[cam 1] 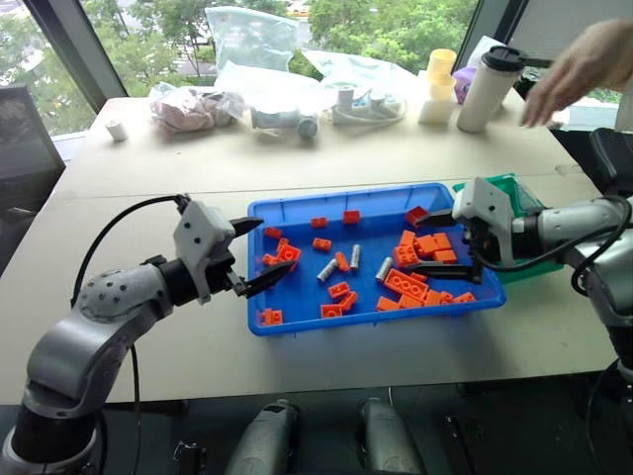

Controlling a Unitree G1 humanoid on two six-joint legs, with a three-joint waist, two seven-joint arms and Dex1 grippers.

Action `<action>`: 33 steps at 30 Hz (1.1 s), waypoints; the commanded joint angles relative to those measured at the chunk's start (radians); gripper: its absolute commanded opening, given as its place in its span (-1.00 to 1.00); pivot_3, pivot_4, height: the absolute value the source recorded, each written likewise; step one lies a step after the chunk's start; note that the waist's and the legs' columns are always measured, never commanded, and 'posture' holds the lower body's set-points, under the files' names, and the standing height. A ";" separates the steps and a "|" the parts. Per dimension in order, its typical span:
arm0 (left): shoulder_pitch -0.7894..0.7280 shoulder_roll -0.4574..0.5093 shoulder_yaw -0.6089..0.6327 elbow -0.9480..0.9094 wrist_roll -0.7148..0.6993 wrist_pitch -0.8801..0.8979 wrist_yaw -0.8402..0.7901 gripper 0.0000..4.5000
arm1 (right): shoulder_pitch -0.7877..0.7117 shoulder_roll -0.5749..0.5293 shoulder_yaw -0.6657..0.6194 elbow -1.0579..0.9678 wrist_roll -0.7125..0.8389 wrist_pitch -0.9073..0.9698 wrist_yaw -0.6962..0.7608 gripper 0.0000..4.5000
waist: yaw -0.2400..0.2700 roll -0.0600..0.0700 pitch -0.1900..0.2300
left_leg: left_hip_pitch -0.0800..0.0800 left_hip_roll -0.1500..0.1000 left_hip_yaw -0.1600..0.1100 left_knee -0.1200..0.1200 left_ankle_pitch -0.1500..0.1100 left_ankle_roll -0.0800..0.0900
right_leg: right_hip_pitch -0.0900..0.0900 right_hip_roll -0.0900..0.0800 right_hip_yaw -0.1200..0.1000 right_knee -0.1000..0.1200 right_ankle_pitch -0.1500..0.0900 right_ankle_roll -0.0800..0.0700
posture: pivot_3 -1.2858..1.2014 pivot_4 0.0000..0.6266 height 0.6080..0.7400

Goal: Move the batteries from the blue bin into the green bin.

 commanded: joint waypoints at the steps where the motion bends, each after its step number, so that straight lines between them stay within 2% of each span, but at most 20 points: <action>1: -0.001 0.002 0.035 -0.020 -0.011 -0.022 -0.003 1.00 | -0.018 -0.019 -0.009 -0.011 -0.008 -0.018 0.012 0.98 | 0.000 0.000 0.000 | 0.000 0.000 0.000 0.000 0.000 0.000 | 0.000 0.000 0.000 0.000 0.000 0.000 | 0.03 -0.52 1.00; 13: -0.006 -0.010 0.013 -0.022 0.007 -0.024 0.013 1.00 | -0.042 -0.012 0.003 0.008 -0.024 -0.020 0.025 0.98 | 0.000 0.000 0.000 | 0.000 0.000 0.000 0.000 0.000 0.000 | 0.000 0.000 0.000 0.000 0.000 0.000 | 0.03 -0.52 1.00; 19: 0.021 -0.018 0.024 -0.052 0.004 -0.014 0.041 1.00 | -0.096 0.050 0.060 0.035 -0.032 -0.035 0.035 0.98 | -0.002 0.000 0.000 | 0.000 0.000 0.000 0.000 0.000 0.000 | 0.000 0.000 0.000 0.000 0.000 0.000 | 0.03 -0.52 1.00; 24: 0.026 -0.018 0.019 -0.059 0.003 -0.013 0.054 1.00 | -0.162 0.136 0.142 0.135 -0.090 -0.092 0.034 0.98 | -0.003 0.000 0.000 | 0.000 0.000 0.000 0.000 0.001 -0.001 | 0.000 0.000 0.000 0.000 0.000 0.000 | 0.03 -0.52 1.00; 33: 0.011 -0.007 0.020 -0.049 0.006 -0.015 0.048 1.00 | -0.284 0.329 0.263 0.449 -0.206 -0.233 0.052 0.98 | -0.003 0.000 0.000 | 0.000 0.000 0.000 0.000 0.002 -0.003 | 0.000 0.001 0.000 0.000 0.000 0.000 | 0.03 -0.52 1.00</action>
